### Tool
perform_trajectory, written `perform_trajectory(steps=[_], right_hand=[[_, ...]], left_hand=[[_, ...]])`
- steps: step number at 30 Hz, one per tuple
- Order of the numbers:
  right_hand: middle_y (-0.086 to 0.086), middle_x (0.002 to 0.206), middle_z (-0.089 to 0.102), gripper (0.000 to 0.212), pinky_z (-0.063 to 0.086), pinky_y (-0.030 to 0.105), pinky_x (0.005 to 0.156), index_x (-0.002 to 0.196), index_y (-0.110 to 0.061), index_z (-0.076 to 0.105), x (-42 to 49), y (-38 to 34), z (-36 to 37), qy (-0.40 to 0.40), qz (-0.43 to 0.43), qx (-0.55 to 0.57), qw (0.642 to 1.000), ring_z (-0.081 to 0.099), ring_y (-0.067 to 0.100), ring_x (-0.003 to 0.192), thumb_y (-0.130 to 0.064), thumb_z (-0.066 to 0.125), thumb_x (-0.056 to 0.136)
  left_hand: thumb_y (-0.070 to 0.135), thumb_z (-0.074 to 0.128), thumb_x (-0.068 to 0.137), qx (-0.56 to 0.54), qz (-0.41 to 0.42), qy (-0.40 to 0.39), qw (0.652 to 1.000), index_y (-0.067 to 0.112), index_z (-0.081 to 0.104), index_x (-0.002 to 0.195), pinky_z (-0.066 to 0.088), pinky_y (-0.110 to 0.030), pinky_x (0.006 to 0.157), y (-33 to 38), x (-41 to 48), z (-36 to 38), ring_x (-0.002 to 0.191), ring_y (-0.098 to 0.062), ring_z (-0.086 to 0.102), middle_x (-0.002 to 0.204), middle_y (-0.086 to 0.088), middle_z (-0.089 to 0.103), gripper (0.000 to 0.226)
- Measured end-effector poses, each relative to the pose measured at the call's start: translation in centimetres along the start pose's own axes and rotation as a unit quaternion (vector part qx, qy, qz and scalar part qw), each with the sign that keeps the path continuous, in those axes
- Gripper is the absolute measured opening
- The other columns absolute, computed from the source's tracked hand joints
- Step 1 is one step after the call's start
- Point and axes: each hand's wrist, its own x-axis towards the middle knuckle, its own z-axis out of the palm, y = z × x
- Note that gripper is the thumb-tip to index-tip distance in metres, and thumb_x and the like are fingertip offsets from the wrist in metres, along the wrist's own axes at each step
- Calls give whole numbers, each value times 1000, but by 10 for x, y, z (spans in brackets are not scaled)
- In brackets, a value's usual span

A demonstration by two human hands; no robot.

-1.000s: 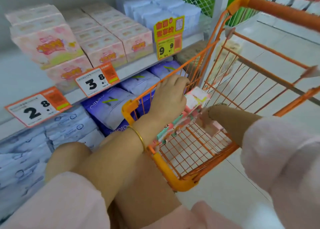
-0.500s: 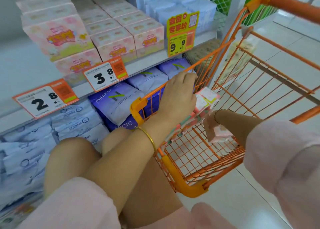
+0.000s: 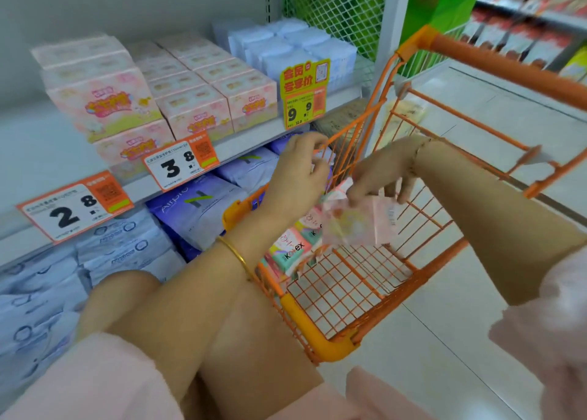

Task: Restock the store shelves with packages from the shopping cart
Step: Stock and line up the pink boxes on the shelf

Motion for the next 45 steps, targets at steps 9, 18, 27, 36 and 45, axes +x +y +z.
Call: perform_trajectory(steps=[9,18,27,36,45], right_hand=[[0,81,49,26,47,25,55,102,-14,57,-70,-64,-52,258,-260,242,899,51,12,71,-21,70,80],[6,100,57,36,49,37,76,110,-17,48,-65,-145,-85,313,-402,381,771,58,19,84,-8,68,81],[0,114,50,57,37,12,84,125,-5,46,-38,-211,-109,483,-456,225,713,47,12,110,-10,71,74],[18,104,54,48,35,25,84,106,5,52,-4,-269,-97,643,-483,146,576,52,32,97,-20,71,71],[15,107,54,37,48,37,88,104,4,51,-8,-288,-101,535,-552,189,611,54,25,101,11,36,70]], left_hand=[[15,45,96,-32,-28,28,999,16,52,102,49,-17,75,39,28,-106,71,1,56,78,11,49,9],[13,41,92,-47,-77,138,986,4,61,108,52,-37,77,22,37,-220,94,-24,62,106,-16,66,28],[4,40,94,-45,-68,198,977,17,62,107,45,-33,96,-2,47,-271,99,-11,54,106,-1,60,29],[32,57,74,-201,-121,220,947,20,40,126,56,-46,83,-29,82,-285,100,-26,65,121,-9,56,56],[25,85,40,-257,-127,276,917,-16,52,113,49,-28,53,-51,103,-321,56,-19,60,88,-19,65,89]])
